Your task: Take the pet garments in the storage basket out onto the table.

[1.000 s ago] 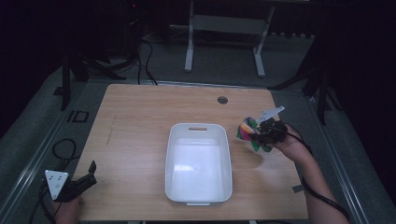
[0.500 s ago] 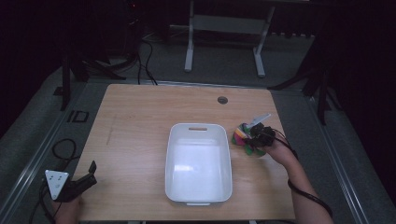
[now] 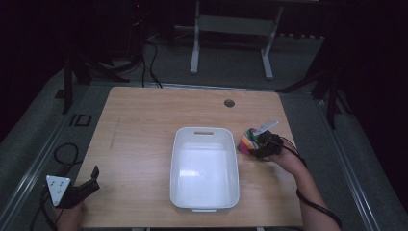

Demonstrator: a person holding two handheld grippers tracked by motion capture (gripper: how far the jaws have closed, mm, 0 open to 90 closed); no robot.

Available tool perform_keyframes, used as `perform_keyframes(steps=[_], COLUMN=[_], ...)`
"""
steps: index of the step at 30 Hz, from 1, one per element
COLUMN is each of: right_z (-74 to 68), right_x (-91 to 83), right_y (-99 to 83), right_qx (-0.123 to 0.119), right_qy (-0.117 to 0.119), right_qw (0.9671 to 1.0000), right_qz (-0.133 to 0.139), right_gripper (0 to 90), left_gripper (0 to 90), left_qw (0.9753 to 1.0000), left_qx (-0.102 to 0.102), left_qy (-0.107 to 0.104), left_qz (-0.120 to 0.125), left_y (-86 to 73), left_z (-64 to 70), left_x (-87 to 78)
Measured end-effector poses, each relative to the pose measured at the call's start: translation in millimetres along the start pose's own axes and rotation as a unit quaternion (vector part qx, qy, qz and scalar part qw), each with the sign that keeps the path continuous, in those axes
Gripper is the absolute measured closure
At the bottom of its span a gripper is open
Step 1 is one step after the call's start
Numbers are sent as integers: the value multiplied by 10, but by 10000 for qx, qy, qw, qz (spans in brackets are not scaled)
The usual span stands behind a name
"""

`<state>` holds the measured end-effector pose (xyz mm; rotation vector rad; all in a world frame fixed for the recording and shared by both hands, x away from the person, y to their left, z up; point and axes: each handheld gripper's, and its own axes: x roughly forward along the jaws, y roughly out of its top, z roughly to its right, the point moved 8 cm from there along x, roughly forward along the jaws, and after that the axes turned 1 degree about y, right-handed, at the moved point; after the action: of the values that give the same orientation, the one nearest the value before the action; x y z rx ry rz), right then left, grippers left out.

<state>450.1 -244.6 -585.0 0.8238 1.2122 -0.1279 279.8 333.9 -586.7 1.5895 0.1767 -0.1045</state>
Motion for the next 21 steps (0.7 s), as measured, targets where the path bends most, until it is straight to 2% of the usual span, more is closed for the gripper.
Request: perform_keyframes(steps=[5,7,10,11,12,16,18,21], right_z=[2,5,1,-18,-30,-45,-39,-49], right_x=[-236,-349,-513,-562,-608,-759,-815,-877], right_y=[-12,-19,-47,-72,-92,-199,-264,-373], right_qx=[100,170,390,350,337,567,773,891], right_qy=[-6,0,40,83,69,-28,-149,-406], right_qw=[9997,9991,9968,9963,9954,9901,9860,9790], right_qz=[202,393,699,786,893,1283,1472,1790], right_gripper=[266,248,154,104,112,111,111,111], left_gripper=[14,14,14,14,14,14,14,14], left_qw=[10000,10000,10000,10000,10000,10000,10000,10000], left_qx=[-8,-5,-10,-10,-17,-58,-57,-44], left_qy=[16,18,26,29,31,25,26,23], left_qz=[12,9,8,9,13,12,16,11], left_y=[1,1,1,1,1,1,1,1], left_z=[-2,-3,-7,-8,-8,-11,-10,-10], left_x=[-2,-2,-2,-2,-2,-1,-1,-1])
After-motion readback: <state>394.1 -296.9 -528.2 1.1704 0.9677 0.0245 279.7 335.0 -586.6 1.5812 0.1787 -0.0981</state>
